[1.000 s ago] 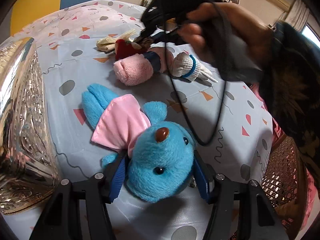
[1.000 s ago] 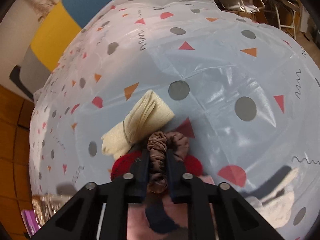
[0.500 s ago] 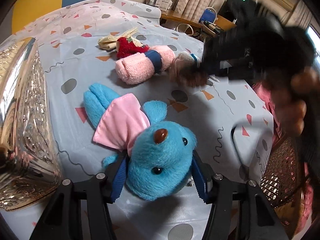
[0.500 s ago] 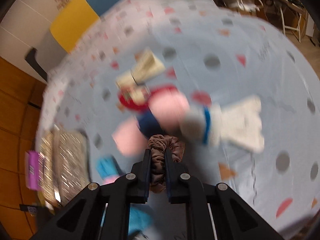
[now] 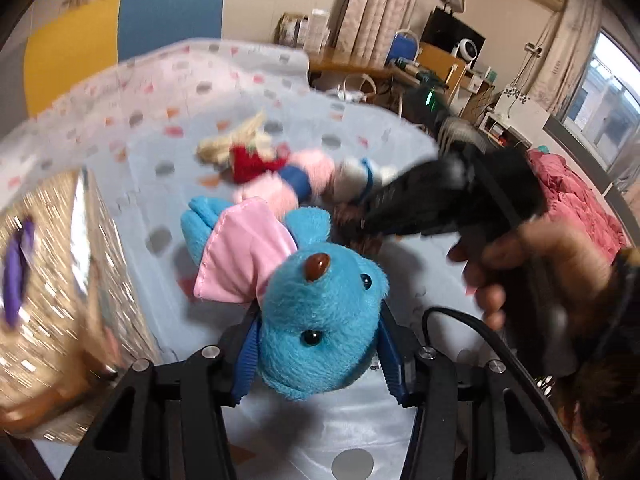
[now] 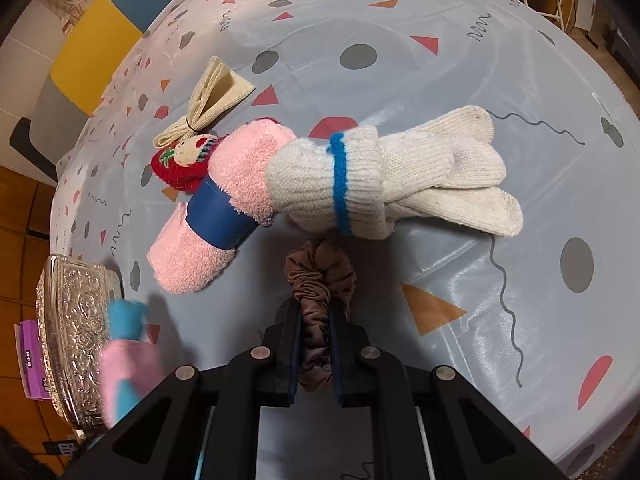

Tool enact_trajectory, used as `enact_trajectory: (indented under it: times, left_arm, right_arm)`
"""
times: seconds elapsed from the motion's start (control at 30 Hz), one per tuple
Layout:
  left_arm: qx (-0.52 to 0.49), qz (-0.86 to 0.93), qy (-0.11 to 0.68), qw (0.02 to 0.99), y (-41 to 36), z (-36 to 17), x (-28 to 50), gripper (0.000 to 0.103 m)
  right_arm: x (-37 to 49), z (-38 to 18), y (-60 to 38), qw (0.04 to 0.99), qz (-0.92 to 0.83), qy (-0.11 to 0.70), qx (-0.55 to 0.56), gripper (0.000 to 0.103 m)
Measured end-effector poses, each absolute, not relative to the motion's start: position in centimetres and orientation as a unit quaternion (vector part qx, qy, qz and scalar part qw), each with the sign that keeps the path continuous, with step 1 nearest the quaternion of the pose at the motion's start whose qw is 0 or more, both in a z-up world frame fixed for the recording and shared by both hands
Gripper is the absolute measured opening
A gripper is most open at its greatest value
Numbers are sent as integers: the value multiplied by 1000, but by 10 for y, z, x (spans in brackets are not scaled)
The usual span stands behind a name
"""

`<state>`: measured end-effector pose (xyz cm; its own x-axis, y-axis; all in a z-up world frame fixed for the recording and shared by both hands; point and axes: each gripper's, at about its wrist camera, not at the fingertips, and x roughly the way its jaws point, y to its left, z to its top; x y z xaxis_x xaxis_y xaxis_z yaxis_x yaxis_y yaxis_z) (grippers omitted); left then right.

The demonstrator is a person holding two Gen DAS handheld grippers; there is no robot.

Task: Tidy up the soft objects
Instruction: 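Carry the blue plush toy into the gold tray and open the left gripper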

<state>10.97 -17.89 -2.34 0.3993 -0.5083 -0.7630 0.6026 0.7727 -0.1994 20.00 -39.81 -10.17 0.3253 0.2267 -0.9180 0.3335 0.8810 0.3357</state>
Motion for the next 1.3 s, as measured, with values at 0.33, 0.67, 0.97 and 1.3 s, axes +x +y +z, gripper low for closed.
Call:
enact_trajectory:
  times: [0.33,0.67,0.97,1.3]
  left_arm:
    - [0,-266,366,892,-112,54,144,53]
    - [-63,-129,319,937,13,88,155,53]
    - [-106,-10,316,943,115,68,114,53]
    - [-134,71,341,928,178,25,63,54]
  right_arm:
    - [201,-104,-384,782,-39,579,228,11]
    - [201,-102,-372,787,-43,578,212,11]
    - [200,-101,-363,789,-46,579,199,12]
    - [198,-100,-331,811,-66,572,106,12]
